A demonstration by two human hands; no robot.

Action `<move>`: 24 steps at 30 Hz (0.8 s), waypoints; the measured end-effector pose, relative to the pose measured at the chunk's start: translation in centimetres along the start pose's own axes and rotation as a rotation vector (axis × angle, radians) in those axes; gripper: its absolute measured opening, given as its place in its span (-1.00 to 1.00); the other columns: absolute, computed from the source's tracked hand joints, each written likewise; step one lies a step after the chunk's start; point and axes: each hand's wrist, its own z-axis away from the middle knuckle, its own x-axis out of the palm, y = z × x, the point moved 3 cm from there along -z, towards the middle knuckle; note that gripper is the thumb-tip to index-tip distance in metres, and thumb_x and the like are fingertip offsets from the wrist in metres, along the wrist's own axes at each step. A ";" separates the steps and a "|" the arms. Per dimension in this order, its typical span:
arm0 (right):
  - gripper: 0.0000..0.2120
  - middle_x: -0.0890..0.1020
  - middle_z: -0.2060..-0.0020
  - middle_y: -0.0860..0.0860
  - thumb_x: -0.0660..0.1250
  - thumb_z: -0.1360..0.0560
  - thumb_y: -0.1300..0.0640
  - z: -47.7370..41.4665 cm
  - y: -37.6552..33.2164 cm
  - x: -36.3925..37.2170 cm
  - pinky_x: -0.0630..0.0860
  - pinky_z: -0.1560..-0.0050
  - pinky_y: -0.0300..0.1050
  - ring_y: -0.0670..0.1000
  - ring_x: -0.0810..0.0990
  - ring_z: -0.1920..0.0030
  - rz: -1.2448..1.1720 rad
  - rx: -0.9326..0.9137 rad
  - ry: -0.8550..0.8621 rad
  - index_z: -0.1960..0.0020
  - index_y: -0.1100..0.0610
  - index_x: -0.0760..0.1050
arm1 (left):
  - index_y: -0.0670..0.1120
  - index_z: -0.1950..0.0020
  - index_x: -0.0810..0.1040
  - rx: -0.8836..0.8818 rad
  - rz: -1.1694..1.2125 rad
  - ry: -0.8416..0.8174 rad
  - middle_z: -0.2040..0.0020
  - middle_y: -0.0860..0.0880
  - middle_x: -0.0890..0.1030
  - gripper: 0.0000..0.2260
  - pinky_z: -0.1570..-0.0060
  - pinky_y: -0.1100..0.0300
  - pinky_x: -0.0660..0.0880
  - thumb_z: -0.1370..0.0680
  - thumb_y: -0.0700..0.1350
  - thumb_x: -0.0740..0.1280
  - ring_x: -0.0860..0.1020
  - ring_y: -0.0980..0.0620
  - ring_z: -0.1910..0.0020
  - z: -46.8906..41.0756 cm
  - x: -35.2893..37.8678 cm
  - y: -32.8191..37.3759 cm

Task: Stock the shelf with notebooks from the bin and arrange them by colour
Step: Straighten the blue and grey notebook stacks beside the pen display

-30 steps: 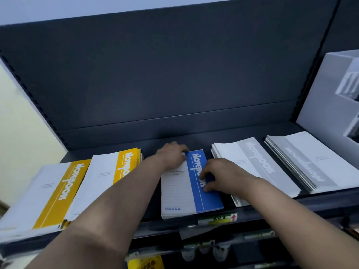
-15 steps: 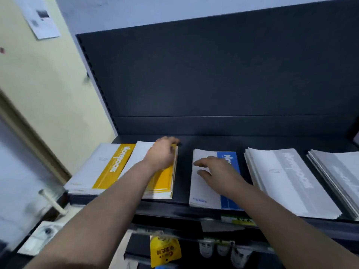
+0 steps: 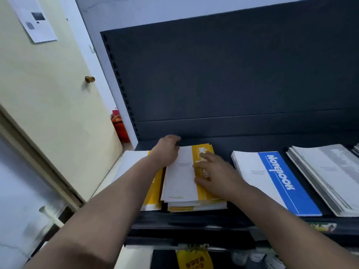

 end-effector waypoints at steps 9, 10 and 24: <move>-0.61 0.36 -0.42 -0.13 0.30 -0.51 -0.10 -0.2 -0.3 0.8 0.20 -0.40 -0.16 -0.10 0.29 -0.42 0.009 0.038 -0.090 -0.32 -0.10 0.47 | -0.09 -0.39 0.44 0.185 -0.147 -0.318 -0.34 -0.08 0.50 -0.67 -0.21 0.13 0.35 -0.68 -0.04 0.09 0.45 -0.06 -0.28 -4.1 2.1 -0.3; -0.61 0.36 -0.42 -0.13 0.31 -0.51 -0.10 -0.2 -0.3 0.9 0.20 -0.41 -0.15 -0.10 0.28 -0.43 0.005 0.046 -0.087 -0.32 -0.10 0.47 | -0.09 -0.37 0.45 0.190 -0.157 -0.327 -0.32 -0.08 0.51 -0.67 -0.19 0.12 0.37 -0.68 -0.03 0.09 0.46 -0.06 -0.26 -4.3 2.2 -0.2; -0.64 0.40 -0.37 -0.14 0.33 -0.50 -0.06 2.5 1.0 -0.7 0.31 -0.32 -0.16 -0.09 0.35 -0.37 0.023 0.130 -0.111 -0.29 -0.09 0.49 | -0.13 -0.29 0.50 0.181 -0.104 -0.290 -0.25 -0.12 0.55 -0.69 -0.14 0.09 0.42 -0.66 -0.04 0.12 0.49 -0.09 -0.20 -3.1 4.1 3.4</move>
